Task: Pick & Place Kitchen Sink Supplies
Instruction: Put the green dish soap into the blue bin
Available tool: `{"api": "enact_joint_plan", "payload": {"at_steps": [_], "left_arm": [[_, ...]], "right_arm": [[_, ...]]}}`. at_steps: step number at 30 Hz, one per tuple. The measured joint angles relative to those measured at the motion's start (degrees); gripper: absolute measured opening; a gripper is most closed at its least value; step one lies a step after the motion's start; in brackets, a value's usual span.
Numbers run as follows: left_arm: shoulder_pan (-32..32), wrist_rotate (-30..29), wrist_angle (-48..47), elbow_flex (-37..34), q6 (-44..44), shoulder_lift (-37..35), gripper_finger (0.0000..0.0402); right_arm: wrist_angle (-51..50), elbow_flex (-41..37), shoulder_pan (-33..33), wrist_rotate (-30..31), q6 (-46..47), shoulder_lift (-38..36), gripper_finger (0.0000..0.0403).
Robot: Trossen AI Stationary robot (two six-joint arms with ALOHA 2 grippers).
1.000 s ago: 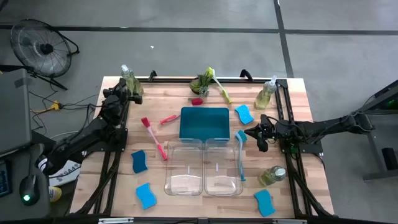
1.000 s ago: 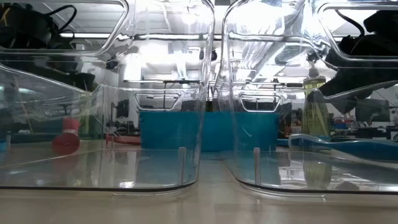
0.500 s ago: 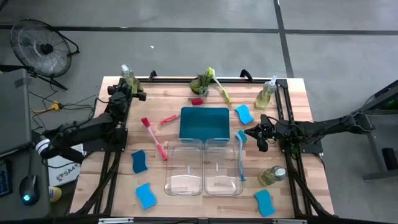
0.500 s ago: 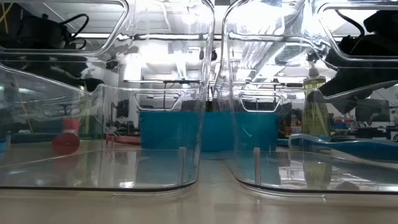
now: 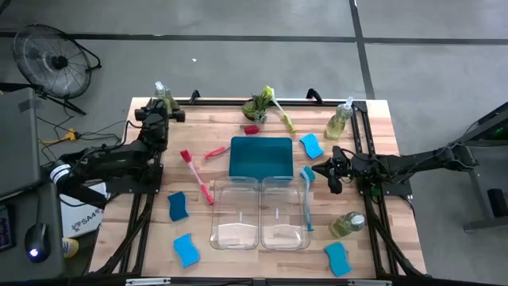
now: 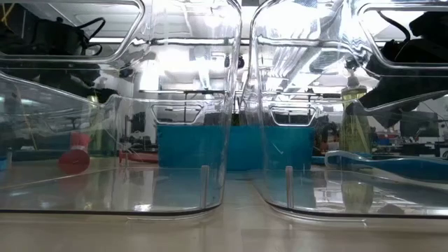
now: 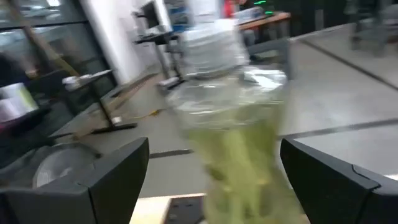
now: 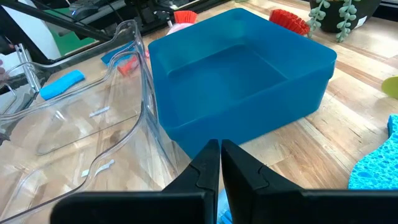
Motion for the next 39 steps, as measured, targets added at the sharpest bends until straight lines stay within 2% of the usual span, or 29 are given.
{"api": "enact_joint_plan", "payload": {"at_steps": [6,13,25,32,39], "left_arm": [[0.00,2.25,-0.02,0.14,-0.20,1.54,0.0357],[0.00,-1.40,0.19,2.03,1.28,3.48,0.0363],[0.00,-2.54,-0.38,2.51,-0.14,3.62,0.0377],[-1.24,-7.07,-1.80,5.41,-7.09,6.25,0.0377],[-2.81,-11.19,-1.70,7.98,-9.02,11.55,0.0376]], "right_arm": [[0.00,0.01,0.00,-0.01,0.00,-0.01,0.0012],[0.02,0.00,0.00,-0.01,0.02,-0.02,0.0012],[0.00,0.01,-0.02,-0.01,0.02,0.00,0.0012],[0.01,0.01,-0.02,0.00,0.00,-0.01,0.0012],[0.00,0.00,-0.01,-0.01,0.00,-0.01,0.0012]]}}
